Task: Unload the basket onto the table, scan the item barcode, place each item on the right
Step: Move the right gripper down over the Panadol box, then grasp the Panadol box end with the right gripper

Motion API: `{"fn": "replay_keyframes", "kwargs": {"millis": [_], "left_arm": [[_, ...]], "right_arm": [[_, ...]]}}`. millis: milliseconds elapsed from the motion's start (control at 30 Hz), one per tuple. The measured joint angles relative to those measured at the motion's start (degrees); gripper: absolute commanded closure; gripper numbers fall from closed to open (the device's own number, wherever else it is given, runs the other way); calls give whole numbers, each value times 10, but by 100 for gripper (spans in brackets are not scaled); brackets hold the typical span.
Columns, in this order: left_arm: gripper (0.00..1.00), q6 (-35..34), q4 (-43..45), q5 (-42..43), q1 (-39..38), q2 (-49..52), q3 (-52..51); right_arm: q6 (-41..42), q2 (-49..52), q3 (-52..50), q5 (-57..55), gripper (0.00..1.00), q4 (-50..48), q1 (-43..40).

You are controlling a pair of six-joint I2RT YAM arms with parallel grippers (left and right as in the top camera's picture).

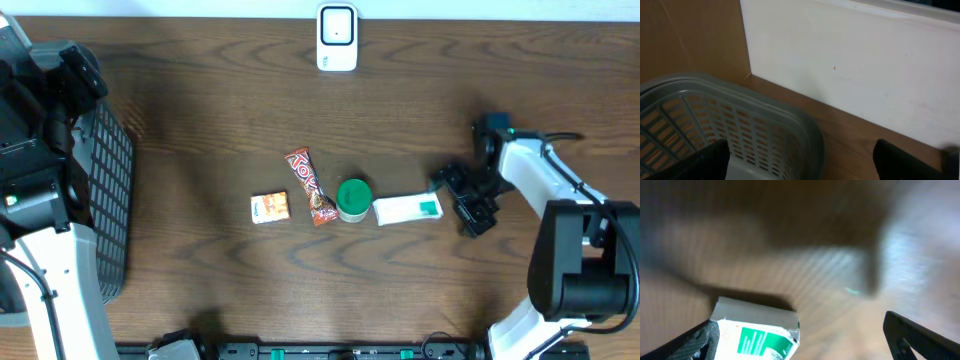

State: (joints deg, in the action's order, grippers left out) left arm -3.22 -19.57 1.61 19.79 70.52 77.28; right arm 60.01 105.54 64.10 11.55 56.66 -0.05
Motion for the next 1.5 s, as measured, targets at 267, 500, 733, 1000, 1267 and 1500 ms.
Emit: {"fn": "replay_keyframes", "kwargs": {"millis": [267,500,733,1000,1267,1500], "left_arm": [[9,0,0,0,0,21,0],[10,-13,1,0,0,36,0],[10,-13,5,0,0,36,0],[10,-13,9,0,0,36,0],[10,-13,9,0,0,36,0],[10,-13,9,0,0,36,0]], "right_arm": [[16,19,24,-71,14,22,3],[52,20,24,-67,1,38,21],[104,-4,24,-64,1,42,61],[229,-18,25,-62,1,72,122],[390,-18,25,-75,1,53,203],[435,-18,25,-78,1,21,211]]}}
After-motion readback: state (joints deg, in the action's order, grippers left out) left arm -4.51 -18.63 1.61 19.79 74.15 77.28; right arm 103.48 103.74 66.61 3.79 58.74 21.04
